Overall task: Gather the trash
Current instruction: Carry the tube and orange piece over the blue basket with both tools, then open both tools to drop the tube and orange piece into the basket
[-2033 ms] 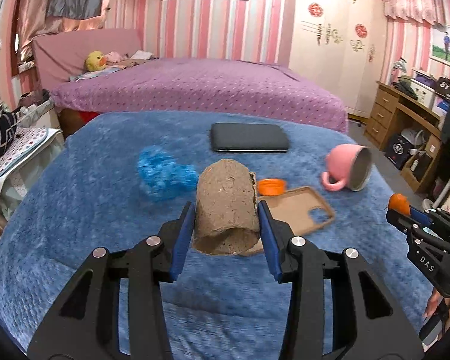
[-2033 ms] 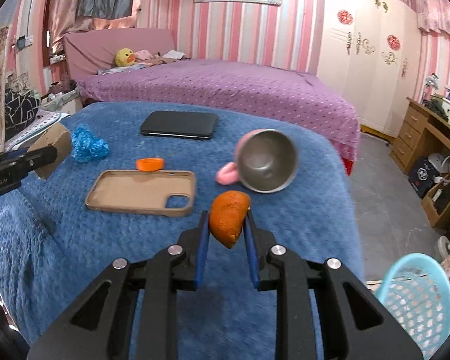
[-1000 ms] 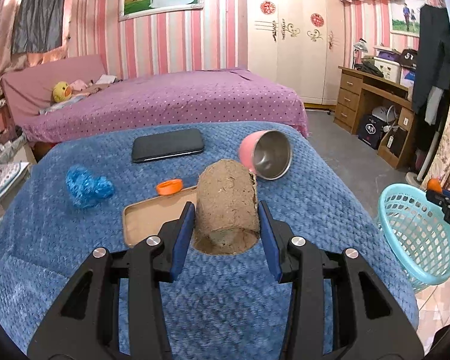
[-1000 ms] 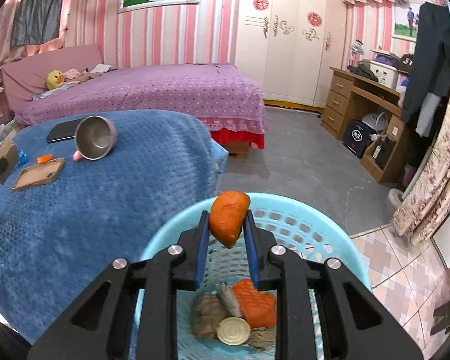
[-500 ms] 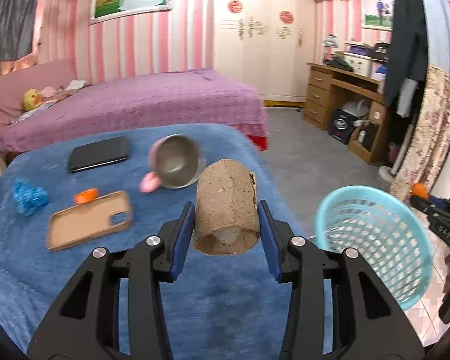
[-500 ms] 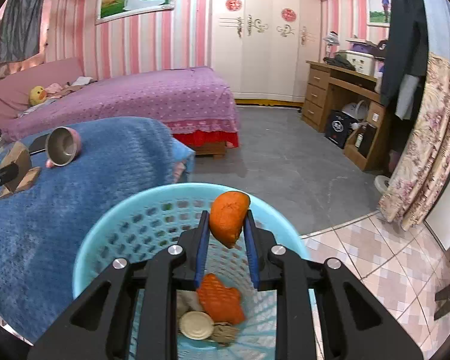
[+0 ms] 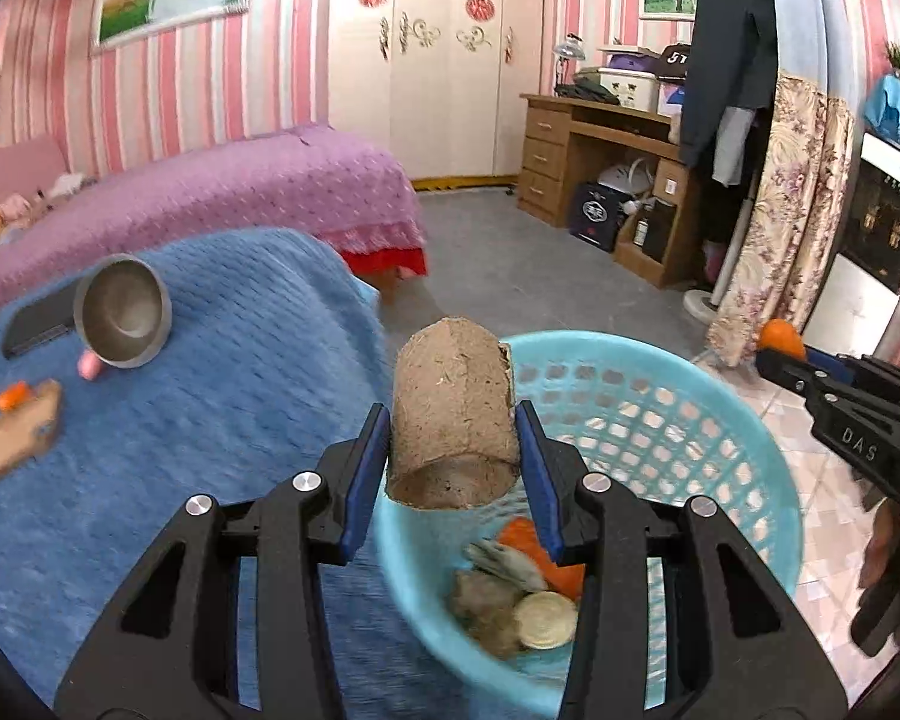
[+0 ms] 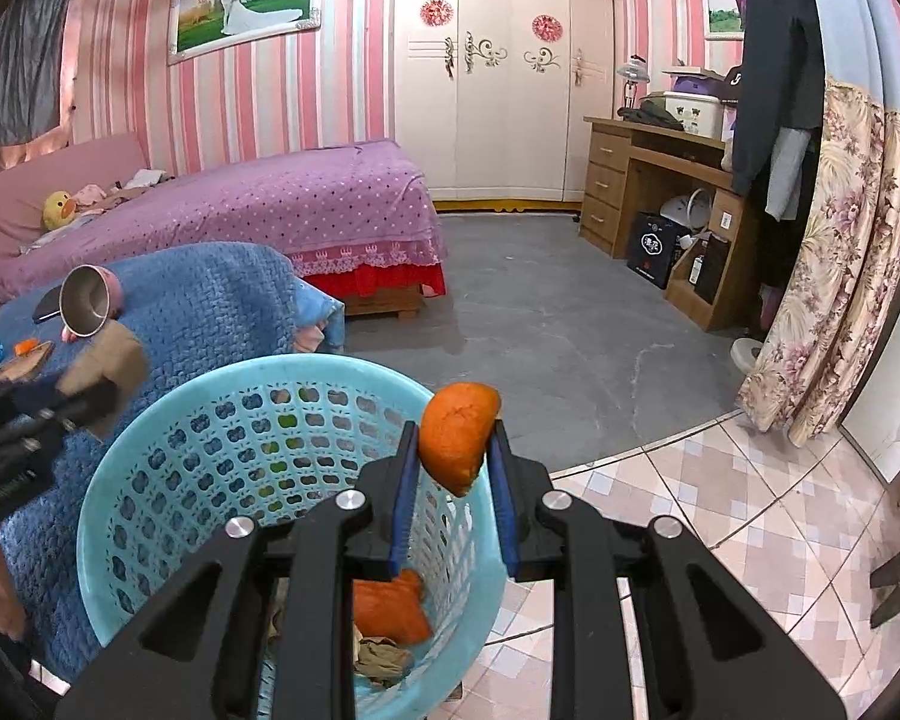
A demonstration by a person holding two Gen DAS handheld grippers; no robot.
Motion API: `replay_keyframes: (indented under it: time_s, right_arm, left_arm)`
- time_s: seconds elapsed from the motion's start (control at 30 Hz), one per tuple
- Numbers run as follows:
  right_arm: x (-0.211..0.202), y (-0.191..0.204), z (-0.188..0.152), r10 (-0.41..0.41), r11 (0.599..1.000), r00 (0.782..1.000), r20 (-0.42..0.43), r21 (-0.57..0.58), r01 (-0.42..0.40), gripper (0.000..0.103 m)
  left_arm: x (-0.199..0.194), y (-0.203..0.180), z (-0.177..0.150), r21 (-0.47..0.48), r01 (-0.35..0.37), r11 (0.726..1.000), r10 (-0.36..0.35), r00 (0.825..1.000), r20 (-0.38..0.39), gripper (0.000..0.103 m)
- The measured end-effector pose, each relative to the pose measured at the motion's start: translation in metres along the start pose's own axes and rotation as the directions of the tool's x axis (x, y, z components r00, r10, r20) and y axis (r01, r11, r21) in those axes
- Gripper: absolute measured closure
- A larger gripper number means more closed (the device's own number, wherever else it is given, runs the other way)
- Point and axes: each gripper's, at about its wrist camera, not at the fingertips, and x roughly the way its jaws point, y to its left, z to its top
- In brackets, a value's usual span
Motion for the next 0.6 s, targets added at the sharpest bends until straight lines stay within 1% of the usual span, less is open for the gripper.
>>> replay_keyframes:
  time_s: [0.07,0.17,0.2,0.23,0.33,0.37,0.43,0.6]
  right_arm:
    - [0.002,-0.001,0.000,0.009,1.000,1.000,-0.001,0.008,-0.009,0.080]
    - [0.004,0.002,-0.003,0.023,1.000,1.000,-0.005,0.006,-0.023,0.080]
    - [0.005,0.003,-0.003,0.027,1.000,1.000,-0.007,0.003,-0.026,0.080]
    - [0.005,0.004,-0.004,0.030,1.000,0.999,-0.011,-0.001,-0.030,0.080]
    - [0.008,0.007,-0.006,0.032,0.999,0.999,-0.026,-0.014,-0.033,0.080]
    - [0.009,0.008,-0.007,0.033,0.999,0.999,-0.028,-0.014,-0.034,0.080]
    - [0.008,0.008,-0.007,0.034,0.999,0.999,-0.029,-0.011,-0.034,0.080]
    - [0.008,0.012,-0.007,0.038,0.999,0.999,-0.027,-0.014,-0.039,0.080]
  left_arm:
    - [0.005,-0.006,-0.002,0.007,0.004,1.000,-0.004,1.000,-0.007,0.061]
    - [0.009,-0.009,-0.006,0.021,0.012,1.000,-0.012,1.000,-0.018,0.059]
    - [0.009,-0.007,-0.007,0.018,0.004,1.000,-0.003,1.000,-0.014,0.054]
    - [0.009,-0.006,-0.006,0.015,-0.002,1.000,0.002,1.000,-0.012,0.045]
    - [0.006,0.003,-0.004,-0.006,-0.021,1.000,0.021,1.000,-0.003,0.033]
    - [0.004,0.007,-0.003,-0.012,-0.035,0.999,0.035,0.999,0.005,0.030]
    - [-0.001,0.014,-0.001,-0.019,-0.066,0.998,0.066,0.998,0.020,0.020]
    - [-0.009,0.033,-0.003,-0.038,-0.123,0.992,0.124,0.992,0.024,0.011]
